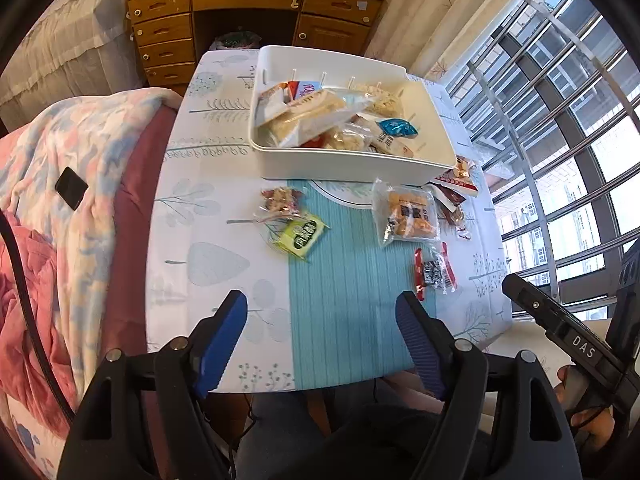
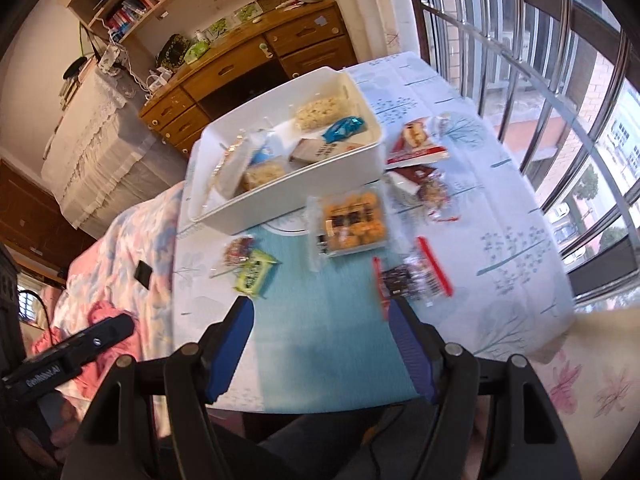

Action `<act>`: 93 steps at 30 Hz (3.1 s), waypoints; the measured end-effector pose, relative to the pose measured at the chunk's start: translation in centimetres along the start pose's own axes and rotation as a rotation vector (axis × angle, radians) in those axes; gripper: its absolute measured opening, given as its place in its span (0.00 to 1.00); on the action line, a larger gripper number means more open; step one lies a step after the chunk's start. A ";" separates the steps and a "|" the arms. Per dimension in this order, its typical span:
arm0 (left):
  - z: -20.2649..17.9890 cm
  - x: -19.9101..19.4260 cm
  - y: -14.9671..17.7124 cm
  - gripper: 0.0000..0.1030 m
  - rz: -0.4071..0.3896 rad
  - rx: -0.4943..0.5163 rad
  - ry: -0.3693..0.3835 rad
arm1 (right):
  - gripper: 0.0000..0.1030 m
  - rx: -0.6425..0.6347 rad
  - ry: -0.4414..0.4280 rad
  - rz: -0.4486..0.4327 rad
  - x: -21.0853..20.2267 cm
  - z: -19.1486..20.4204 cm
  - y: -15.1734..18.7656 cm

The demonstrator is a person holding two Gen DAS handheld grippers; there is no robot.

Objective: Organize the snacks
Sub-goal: 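Withdraw both grippers from the tray toward the remaining snacks, then grasp the clear orange-cookie pack with the left gripper while the right grasps the dark red-striped candy pack, then lift the cookie pack and dark candy pack and carry both over the white tray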

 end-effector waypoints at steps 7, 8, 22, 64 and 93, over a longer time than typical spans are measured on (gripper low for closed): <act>-2.6 2.6 -0.3 0.79 0.017 -0.062 -0.023 | 0.68 -0.102 0.030 -0.011 0.9 -3.8 -1.4; -2.9 3.1 -0.4 0.79 0.016 -0.077 -0.023 | 0.68 -0.117 0.033 -0.003 1.2 -4.3 -1.7; -7.5 10.4 -2.9 0.86 0.049 -0.198 -0.044 | 0.72 -0.529 -0.040 0.106 5.9 -5.8 -4.5; -8.4 30.3 -9.6 1.00 0.300 -0.216 -0.164 | 0.73 -0.988 -0.266 -0.141 17.5 -4.2 3.0; -8.6 27.5 -4.8 0.79 0.272 -0.360 -0.271 | 0.44 -1.111 -0.317 -0.022 16.7 -3.9 2.8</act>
Point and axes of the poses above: each gripper's, at about its wrist camera, not at the fingertips, and x roughly the way its jaws point, z to its left, y to its underside, the point moved 1 cm from there along x, roughly the way its jaws point, and after that the axes turned 10 degrees about y, right-handed, at the moved point
